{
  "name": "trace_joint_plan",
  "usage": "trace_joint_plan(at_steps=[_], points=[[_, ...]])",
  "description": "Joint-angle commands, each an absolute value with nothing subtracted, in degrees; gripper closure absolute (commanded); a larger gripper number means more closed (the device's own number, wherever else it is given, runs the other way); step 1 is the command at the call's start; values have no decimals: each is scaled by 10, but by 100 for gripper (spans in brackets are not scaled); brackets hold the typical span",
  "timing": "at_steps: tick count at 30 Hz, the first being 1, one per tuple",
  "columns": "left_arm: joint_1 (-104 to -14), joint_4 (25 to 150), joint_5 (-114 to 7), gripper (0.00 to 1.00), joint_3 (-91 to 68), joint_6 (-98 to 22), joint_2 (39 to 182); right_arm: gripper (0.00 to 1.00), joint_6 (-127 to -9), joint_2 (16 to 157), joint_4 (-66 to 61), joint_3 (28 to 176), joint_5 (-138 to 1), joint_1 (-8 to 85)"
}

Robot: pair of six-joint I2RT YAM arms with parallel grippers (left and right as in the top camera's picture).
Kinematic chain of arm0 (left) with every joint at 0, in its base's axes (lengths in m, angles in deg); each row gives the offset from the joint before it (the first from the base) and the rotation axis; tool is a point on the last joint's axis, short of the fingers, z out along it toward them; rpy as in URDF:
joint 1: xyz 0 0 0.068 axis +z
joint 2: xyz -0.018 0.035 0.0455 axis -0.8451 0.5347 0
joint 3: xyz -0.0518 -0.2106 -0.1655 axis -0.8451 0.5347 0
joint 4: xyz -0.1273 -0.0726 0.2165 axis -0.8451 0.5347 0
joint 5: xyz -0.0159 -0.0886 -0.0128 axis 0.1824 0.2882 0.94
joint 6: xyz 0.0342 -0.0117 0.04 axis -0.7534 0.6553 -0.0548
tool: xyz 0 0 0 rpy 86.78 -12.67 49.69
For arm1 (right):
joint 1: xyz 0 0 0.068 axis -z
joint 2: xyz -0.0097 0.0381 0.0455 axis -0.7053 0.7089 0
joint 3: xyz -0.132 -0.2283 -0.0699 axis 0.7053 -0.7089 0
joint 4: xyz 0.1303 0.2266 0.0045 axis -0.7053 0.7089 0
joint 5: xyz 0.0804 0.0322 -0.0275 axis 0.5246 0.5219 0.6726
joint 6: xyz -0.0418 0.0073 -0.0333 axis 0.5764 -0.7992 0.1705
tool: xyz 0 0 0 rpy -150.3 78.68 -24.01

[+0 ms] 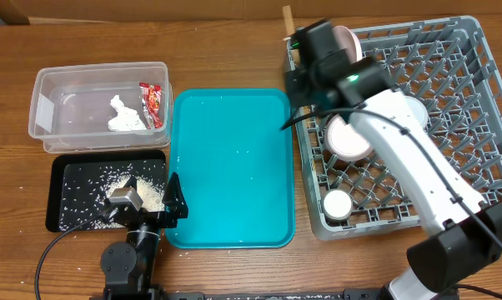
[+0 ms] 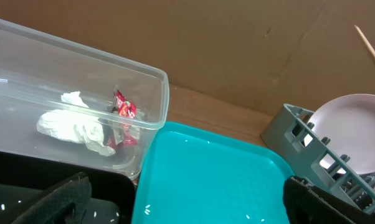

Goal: Sort waste into correct bins and load items into the dishwasher

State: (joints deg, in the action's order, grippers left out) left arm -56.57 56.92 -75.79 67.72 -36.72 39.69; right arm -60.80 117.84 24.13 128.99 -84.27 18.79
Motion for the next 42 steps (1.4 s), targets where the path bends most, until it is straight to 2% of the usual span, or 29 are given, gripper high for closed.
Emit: trace_joint_plan(at_steps=[1, 9, 10, 11, 12, 16, 19, 22, 24, 29, 35, 40, 42], points=[[-570, 569, -754, 0, 680, -366, 391, 96, -566, 1214, 253, 1255, -856, 210], [-570, 569, -753, 0, 680, -366, 391, 95, -555, 1239, 235, 1209, -857, 213], [-570, 569, -753, 0, 680, -366, 391, 87, -556, 1239, 237, 1211, -857, 213], [-570, 569, -754, 0, 680, -366, 391, 70, -565, 1235, 243, 1216, -857, 213], [-570, 569, -754, 0, 680, -366, 391, 62, -584, 1230, 252, 1224, -856, 213], [-570, 569, -753, 0, 680, -366, 391, 48, -603, 1179, 286, 1257, -833, 210], [-570, 569, -753, 0, 680, -366, 391, 43, -603, 1114, 289, 1260, -799, 197], [-570, 569, -753, 0, 680, -366, 391, 32, -603, 1017, 297, 1260, -780, 162], [-570, 569, -754, 0, 680, -366, 391, 0, -603, 951, 312, 1260, -777, 137], [-570, 569, -753, 0, 680, -366, 391, 0, -598, 826, 351, 1260, -768, 90], [-570, 569, -754, 0, 680, -366, 391, 0, -584, 723, 450, 1260, -860, 93], [-570, 569, -753, 0, 680, -366, 391, 0, -584, 667, 445, 1255, -934, 102], [-570, 569, -753, 0, 680, -366, 391, 0, -584, 640, 398, 1223, -932, 151]])
